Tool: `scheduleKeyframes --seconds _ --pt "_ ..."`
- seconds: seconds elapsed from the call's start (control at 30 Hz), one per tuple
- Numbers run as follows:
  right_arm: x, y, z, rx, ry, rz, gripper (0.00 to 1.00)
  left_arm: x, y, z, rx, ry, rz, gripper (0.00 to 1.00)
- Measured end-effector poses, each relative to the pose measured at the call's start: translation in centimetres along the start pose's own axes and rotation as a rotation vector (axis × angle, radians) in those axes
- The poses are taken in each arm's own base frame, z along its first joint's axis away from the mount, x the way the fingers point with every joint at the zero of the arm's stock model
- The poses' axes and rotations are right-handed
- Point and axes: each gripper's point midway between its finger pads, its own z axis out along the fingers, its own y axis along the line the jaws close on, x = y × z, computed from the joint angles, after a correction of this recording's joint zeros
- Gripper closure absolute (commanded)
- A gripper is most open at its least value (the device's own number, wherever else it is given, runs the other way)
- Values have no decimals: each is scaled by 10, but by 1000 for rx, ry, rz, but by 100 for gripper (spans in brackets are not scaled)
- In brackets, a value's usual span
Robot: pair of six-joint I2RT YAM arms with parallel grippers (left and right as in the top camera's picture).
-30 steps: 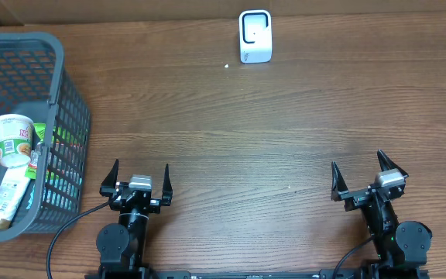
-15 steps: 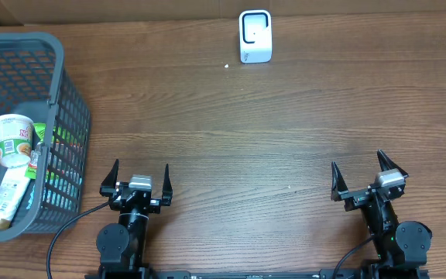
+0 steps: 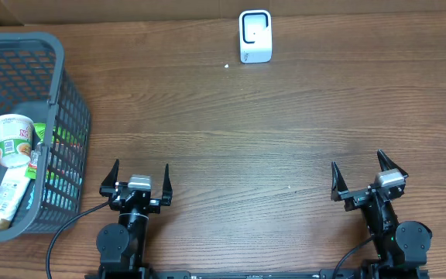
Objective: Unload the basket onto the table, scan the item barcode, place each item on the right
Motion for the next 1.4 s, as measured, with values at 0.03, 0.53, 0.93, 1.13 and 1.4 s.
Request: scheduleKeyframes --seconds 0.03,0.53,0.93,1.13,1.4 --pt "0 0 0 0 0 0 0 0 0 0 1 0 -11 0" --pt "0 0 0 0 0 0 0 -77 9 -20 26 -8 -247 0" --pt "0 0 0 -1 -1 -1 0 -190 19 -2 108 289 -282 0" --pt "0 0 0 0 0 0 0 -217 21 6 140 521 -287 0" --pt "0 0 0 0 -1 1 0 -197 18 42 173 724 -258 0"
